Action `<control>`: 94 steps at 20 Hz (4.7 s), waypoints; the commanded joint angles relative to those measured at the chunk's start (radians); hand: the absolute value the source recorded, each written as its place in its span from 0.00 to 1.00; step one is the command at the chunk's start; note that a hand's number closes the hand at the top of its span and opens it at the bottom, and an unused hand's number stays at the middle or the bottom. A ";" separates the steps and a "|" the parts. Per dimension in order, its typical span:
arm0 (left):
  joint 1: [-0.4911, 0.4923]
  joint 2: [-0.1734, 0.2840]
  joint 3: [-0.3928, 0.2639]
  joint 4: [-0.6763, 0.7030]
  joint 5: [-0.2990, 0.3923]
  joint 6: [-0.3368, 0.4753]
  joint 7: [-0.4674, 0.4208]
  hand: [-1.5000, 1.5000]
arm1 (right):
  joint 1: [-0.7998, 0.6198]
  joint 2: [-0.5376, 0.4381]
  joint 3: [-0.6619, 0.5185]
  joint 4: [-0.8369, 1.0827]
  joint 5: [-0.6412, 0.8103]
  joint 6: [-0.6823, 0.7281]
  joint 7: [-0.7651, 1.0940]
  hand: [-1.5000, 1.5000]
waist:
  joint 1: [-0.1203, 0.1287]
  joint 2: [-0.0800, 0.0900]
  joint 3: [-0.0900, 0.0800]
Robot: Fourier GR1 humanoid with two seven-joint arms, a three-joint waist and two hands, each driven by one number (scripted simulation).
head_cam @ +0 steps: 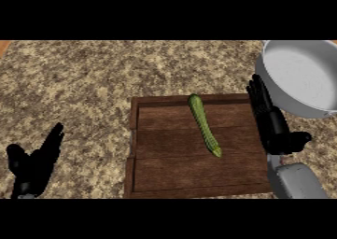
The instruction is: Pick the squash from the tray and place it in the pot
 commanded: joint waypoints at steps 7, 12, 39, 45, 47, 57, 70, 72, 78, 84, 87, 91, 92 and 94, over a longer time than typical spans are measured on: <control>0.066 0.121 0.073 -0.220 -0.057 0.006 0.003 0.50 | -0.317 -0.283 0.095 -0.043 0.249 0.226 -0.157 1.00 | 0.024 -0.070 -0.008; -0.174 -0.008 0.063 -0.282 -0.026 0.087 -0.001 0.50 | -0.373 -0.188 0.030 0.189 0.116 0.343 -0.456 0.00 | 0.033 0.023 0.026; -0.332 -0.048 0.113 -0.147 -0.085 0.113 0.079 0.50 | -0.470 -0.358 0.399 -0.070 0.637 0.695 -0.149 0.00 | -0.022 -0.012 0.020; -0.243 -0.108 0.105 -0.179 -0.128 0.101 0.013 0.50 | -0.442 -0.283 0.336 0.012 0.735 0.725 -0.206 0.00 | -0.004 -0.009 0.021; -0.264 -0.112 0.095 -0.193 -0.144 0.104 0.054 0.50 | -0.424 -0.232 0.350 0.032 0.797 0.697 -0.179 0.00 | -0.004 -0.008 0.021; -0.287 -0.096 0.171 -0.203 -0.125 0.033 0.067 0.50 | -0.400 -0.119 0.312 0.066 0.971 0.681 -0.115 0.00 | -0.002 -0.008 0.021; -0.281 -0.156 0.171 -0.261 -0.192 0.053 0.147 0.50 | -0.384 -0.060 0.216 0.207 1.146 0.613 -0.238 0.00 | -0.002 -0.009 0.021; -0.243 -0.143 0.181 -0.283 -0.189 0.033 0.136 0.50 | -0.393 -0.058 0.226 0.330 1.184 0.546 -0.291 0.00 | 0.003 -0.008 0.021; -0.251 -0.169 0.174 -0.255 -0.213 0.031 0.092 0.50 | -0.447 -0.009 0.287 0.404 1.276 0.427 -0.413 1.00 | 0.007 -0.005 0.021; -0.299 -0.151 0.226 -0.193 -0.193 -0.009 0.094 0.50 | -0.409 0.024 0.262 0.361 1.308 0.474 -0.417 1.00 | -0.003 -0.008 0.021; -0.324 -0.143 0.238 -0.177 -0.176 -0.030 0.121 0.50 | -0.440 0.028 0.240 0.406 1.336 0.455 -0.440 1.00 | -0.002 -0.007 0.021; -0.227 -0.145 0.218 -0.325 -0.194 0.001 0.168 0.50 | -0.193 -0.043 0.237 0.170 1.279 0.555 -0.334 1.00 | -0.025 -0.023 0.021; -0.265 -0.155 0.232 -0.226 -0.208 0.016 0.121 0.50 | -0.130 -0.038 0.232 0.138 1.259 0.567 -0.311 1.00 | -0.061 -0.023 0.019; -0.207 -0.132 0.259 -0.269 -0.198 0.010 0.123 0.50 | 0.007 -0.085 0.217 0.109 1.234 0.576 -0.300 1.00 | -0.078 -0.034 0.019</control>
